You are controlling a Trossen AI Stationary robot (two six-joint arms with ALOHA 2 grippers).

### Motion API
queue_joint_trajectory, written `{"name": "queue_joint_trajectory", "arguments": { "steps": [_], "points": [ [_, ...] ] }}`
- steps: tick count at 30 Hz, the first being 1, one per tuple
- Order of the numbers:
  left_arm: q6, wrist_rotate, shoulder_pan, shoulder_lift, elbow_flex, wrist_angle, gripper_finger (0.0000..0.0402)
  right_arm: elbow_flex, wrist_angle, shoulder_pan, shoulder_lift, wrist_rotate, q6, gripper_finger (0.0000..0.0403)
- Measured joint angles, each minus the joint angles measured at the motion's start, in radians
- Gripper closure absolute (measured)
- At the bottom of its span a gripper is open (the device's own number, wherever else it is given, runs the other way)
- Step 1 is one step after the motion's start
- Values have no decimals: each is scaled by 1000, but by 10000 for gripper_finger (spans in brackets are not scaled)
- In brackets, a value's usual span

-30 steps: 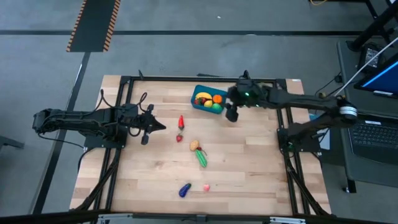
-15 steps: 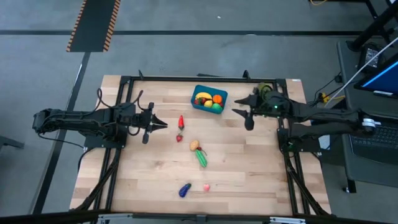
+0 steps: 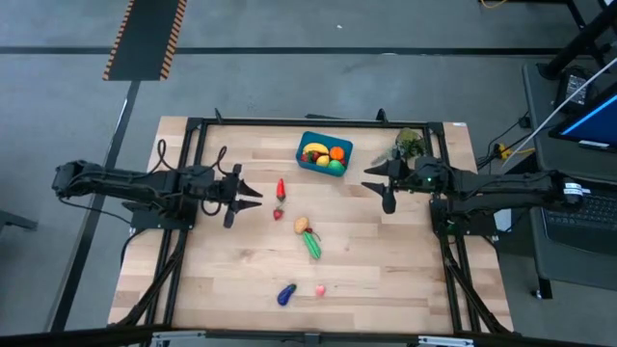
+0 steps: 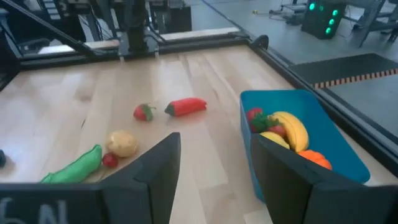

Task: Pick and placing Produce into tupperware
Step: Put the red strawberry into the blue bin

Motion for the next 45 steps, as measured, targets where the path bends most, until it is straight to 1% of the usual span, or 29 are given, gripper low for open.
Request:
{"name": "queue_joint_trajectory", "arguments": {
  "steps": [4, 7, 9, 12, 25, 28, 31, 36, 41, 45],
  "points": [
    [1, -43, -41, 20, 0, 60, 242, -2, 6, 0, 0, 0, -1, 207],
    [5, -90, -61, 35, 0, 72, 211, -2, 6, 0, 0, 0, -2, 207],
    [5, -121, -71, 47, 0, 71, 196, -2, 6, 0, 0, 0, -2, 207],
    [0, -127, -78, 58, 0, 70, 183, -2, 5, 0, 0, 0, -2, 207],
    [-25, -127, -118, 62, 0, 70, 187, -2, 4, 0, 0, 0, -1, 207],
    [-32, -141, -120, 91, 1, 70, 187, -2, 4, 0, 0, 0, -2, 207],
    [-72, -172, -120, 142, 13, 64, 187, -2, 4, 0, 0, 0, -3, 207],
    [-110, -183, -119, 248, 102, 14, 187, -2, 4, 0, 0, 3, -5, 207],
    [-133, -193, -119, 373, 247, -170, 187, -2, 3, 0, 0, 3, -9, 207],
    [-198, -202, -119, 478, 356, -298, 187, -2, 3, 0, 0, 3, -15, 207]
  ]
}}
